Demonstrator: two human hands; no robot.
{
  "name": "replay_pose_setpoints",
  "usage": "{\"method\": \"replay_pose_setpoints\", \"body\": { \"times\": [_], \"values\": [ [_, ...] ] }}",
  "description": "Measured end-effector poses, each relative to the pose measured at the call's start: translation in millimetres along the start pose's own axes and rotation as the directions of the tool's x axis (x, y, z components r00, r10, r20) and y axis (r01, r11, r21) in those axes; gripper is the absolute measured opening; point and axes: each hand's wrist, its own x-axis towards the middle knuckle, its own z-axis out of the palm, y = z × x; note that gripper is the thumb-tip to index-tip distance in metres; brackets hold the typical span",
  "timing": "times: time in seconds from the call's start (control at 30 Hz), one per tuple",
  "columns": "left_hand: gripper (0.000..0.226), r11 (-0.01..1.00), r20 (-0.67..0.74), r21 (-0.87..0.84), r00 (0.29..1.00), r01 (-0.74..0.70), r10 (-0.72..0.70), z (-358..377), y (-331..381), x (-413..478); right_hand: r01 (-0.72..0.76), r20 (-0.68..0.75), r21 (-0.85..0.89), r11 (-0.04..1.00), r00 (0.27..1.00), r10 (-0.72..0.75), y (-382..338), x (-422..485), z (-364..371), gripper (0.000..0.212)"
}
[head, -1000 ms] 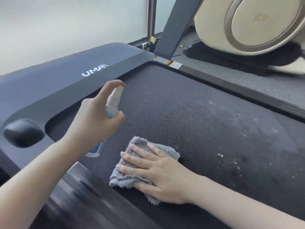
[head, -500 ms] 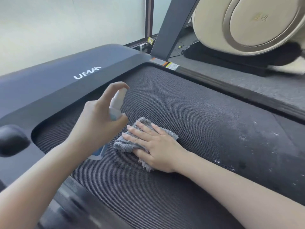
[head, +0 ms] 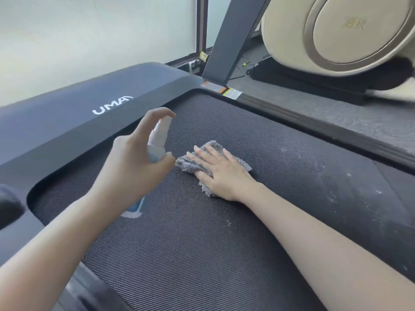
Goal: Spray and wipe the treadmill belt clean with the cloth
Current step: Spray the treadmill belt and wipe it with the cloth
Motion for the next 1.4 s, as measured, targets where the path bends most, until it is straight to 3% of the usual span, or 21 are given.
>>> {"method": "replay_pose_setpoints", "body": {
  "times": [0.4,0.87,1.17,1.4],
  "values": [
    [0.058,1.0,0.0,0.018,1.0,0.007,-0.007,5,-8,15,-0.282,-0.048,0.012,0.959,0.958,0.282,85,32,-13,0.051],
    [0.062,1.0,-0.041,0.009,0.999,-0.03,0.03,14,-23,26,-0.538,-0.083,0.016,0.843,0.839,0.537,189,34,-26,0.05],
    [0.062,0.999,-0.023,-0.001,0.999,-0.037,0.037,10,-22,21,-0.534,-0.034,0.07,0.842,0.843,0.537,167,35,-25,0.049],
    [0.063,0.999,-0.001,-0.022,0.999,-0.035,0.035,6,-17,10,-0.207,-0.028,0.098,0.973,0.977,0.21,72,5,-13,0.048]
  ]
}}
